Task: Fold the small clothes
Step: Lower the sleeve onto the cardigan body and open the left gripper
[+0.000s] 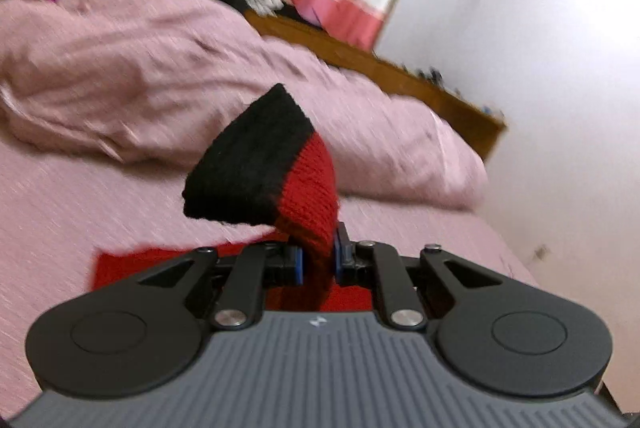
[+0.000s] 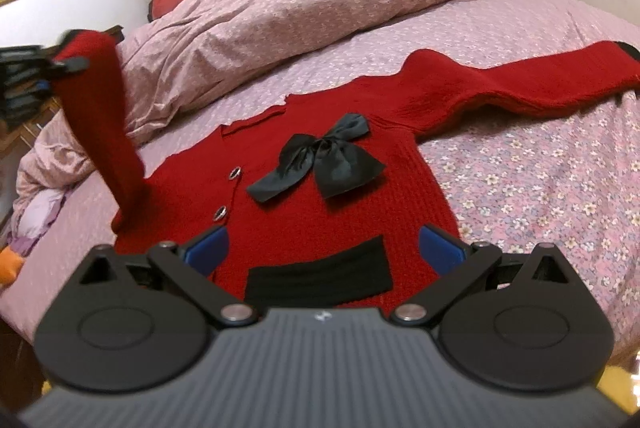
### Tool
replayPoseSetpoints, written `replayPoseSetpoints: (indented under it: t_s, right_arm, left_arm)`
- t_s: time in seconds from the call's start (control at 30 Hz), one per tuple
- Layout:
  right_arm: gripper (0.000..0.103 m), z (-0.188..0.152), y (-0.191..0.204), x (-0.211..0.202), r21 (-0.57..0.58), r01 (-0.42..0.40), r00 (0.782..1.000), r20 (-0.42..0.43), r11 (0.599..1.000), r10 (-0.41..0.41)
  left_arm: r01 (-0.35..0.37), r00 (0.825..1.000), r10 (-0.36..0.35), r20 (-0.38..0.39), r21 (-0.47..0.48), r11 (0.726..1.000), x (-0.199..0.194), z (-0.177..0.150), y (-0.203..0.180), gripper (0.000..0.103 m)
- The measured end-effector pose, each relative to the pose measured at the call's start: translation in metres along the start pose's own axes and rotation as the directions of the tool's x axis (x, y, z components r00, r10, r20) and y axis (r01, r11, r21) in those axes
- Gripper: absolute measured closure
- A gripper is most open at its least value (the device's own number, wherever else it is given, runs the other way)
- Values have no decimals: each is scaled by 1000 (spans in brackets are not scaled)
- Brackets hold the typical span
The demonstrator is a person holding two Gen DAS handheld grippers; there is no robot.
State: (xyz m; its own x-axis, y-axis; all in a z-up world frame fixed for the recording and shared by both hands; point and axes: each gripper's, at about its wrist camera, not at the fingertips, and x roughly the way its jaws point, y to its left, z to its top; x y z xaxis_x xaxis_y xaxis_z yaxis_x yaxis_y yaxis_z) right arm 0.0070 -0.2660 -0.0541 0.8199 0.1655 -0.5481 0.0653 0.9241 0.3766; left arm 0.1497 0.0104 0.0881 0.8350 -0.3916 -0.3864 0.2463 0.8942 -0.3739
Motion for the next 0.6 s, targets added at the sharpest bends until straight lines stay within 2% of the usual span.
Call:
replayPoseSetpoints:
  t_s: [0.17,0.27,0.4,0.5,0.6]
  right_arm:
    - [0,1,-9,-2,19,8,1000,-2,1000,-8]
    - [0,0,-14,-1,23,17,1000,-8,1000,-17]
    - [0,-1,-20,2,39,26,1000,-19,999,-25]
    - [0,-1,-21,5,48,26,999,-24,999,-25]
    - [0,0,-20,7,48,27,999,-29,998,-25]
  left_arm:
    - [15,990,-11,-138,28,999,56,-48,-20,87]
    - [9,975,2,-220,49,999,90,-76,-22,87]
    - [24,951,-6,-310,54,998,110,-121,-15,87]
    - [52,937,-4,-350,128,990,119,-140,-24,86]
    - [50,931,39,-362,234,971,115,-147,-36,85]
